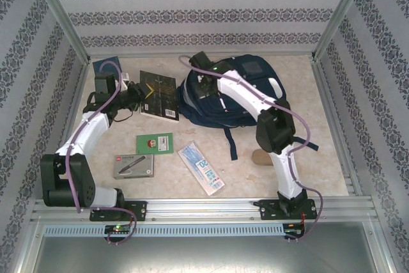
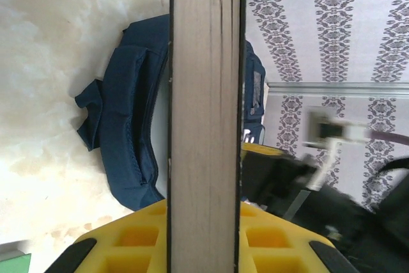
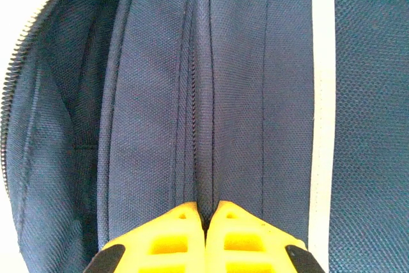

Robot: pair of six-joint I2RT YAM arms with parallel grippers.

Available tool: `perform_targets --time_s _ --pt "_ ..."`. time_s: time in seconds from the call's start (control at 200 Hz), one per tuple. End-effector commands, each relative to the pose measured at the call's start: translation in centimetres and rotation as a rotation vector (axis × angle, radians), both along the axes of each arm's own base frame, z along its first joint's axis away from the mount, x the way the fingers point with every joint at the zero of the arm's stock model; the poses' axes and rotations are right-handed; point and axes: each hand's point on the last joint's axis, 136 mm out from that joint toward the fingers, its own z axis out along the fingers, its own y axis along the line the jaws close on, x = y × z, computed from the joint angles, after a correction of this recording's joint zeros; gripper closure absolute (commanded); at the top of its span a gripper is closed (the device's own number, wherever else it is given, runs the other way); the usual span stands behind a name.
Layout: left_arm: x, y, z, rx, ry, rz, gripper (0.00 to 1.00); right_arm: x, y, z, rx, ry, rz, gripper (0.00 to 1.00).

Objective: Pack the student bag
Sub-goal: Open the student bag at the top-center of the table, then place the book in the student bag.

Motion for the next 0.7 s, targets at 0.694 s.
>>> perform_targets --time_s 0.694 --pt "10.8 -18.1 -0.5 -0.13 -0.215 -0.011 1.0 -1.0 -2.0 18.8 0.602 -0.093 -0.052 1.0"
